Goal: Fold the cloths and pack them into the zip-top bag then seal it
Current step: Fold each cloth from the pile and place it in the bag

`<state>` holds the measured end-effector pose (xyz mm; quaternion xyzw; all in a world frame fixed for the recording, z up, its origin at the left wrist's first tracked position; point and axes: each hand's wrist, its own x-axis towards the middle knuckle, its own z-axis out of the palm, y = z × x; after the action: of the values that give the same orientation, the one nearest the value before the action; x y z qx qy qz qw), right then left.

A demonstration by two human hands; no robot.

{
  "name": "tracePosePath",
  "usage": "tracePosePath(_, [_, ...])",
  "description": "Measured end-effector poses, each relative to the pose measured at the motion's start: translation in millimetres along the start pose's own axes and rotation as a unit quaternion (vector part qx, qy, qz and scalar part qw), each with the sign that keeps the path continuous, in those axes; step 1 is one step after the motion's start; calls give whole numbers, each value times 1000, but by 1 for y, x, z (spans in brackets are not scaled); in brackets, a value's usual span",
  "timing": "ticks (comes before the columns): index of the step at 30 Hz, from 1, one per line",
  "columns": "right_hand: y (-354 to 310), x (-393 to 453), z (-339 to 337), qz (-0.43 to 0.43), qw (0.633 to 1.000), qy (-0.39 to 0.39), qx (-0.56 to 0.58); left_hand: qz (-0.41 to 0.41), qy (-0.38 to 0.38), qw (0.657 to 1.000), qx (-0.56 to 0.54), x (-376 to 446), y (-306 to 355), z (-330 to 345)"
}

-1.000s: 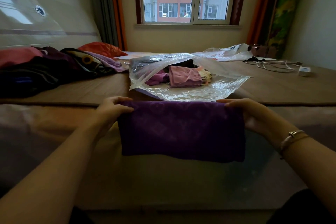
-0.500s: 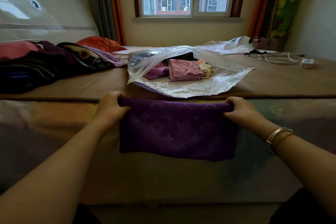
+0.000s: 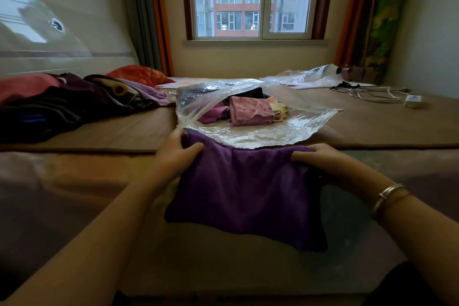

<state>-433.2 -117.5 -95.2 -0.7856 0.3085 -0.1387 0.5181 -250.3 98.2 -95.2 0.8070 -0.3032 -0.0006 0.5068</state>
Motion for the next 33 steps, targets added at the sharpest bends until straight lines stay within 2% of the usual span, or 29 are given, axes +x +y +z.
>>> tracePosePath(2, [-8, -4, 9, 16, 997, -10, 79, 10, -9, 998, -54, -9, 18, 15])
tracePosePath(5, [-25, -9, 28, -7, 988, -21, 150, -1, -55, 986, -160, -23, 40, 38])
tracePosePath(10, [-46, -18, 54, -110, 970, -30, 213, -64, -119, 929, -345, -38, 60, 51])
tracePosePath(12, [-51, -19, 57, -134, 958, -52, 250, -75, -114, 915, -379, -37, 64, 47])
tracePosePath(16, [-52, -15, 56, -165, 926, -156, 301, -97, -59, 923, -369, -31, 60, 44])
tracePosePath(17, [-49, -12, 55, -180, 930, -146, 284, -102, -49, 916, -385, -29, 58, 46])
tracePosePath(19, [-43, -2, 50, -214, 946, -59, 237, -118, -44, 894, -431, -25, 56, 51])
tracePosePath(21, [-37, 9, 39, -181, 955, 41, 231, -130, -47, 877, -460, -19, 53, 56])
tracePosePath(22, [-33, 14, 34, -136, 960, 49, 241, -133, -47, 875, -463, -14, 51, 60])
tracePosePath(23, [-28, 16, 29, -77, 963, 8, 260, -134, -48, 873, -466, -10, 49, 62])
tracePosePath(24, [-23, 17, 24, -15, 959, -67, 274, -137, -47, 872, -468, -6, 47, 63])
tracePosePath(26, [-20, 11, 21, 46, 936, -190, 293, -142, -41, 866, -478, 1, 46, 65])
tracePosePath(27, [-20, 11, 19, 41, 923, -225, 309, -138, -31, 868, -476, 4, 46, 65])
tracePosePath(29, [-24, 17, 17, 24, 921, -224, 318, -99, 4, 901, -423, 8, 45, 66])
tracePosePath(31, [-32, 29, 15, 43, 935, -197, 293, 5, 85, 963, -255, 9, 42, 65])
tracePosePath(32, [-38, 40, 15, 53, 948, -188, 251, 63, 140, 979, -135, 11, 39, 63])
tracePosePath(33, [-45, 52, 14, 56, 961, -174, 207, 103, 189, 976, -17, 15, 36, 60])
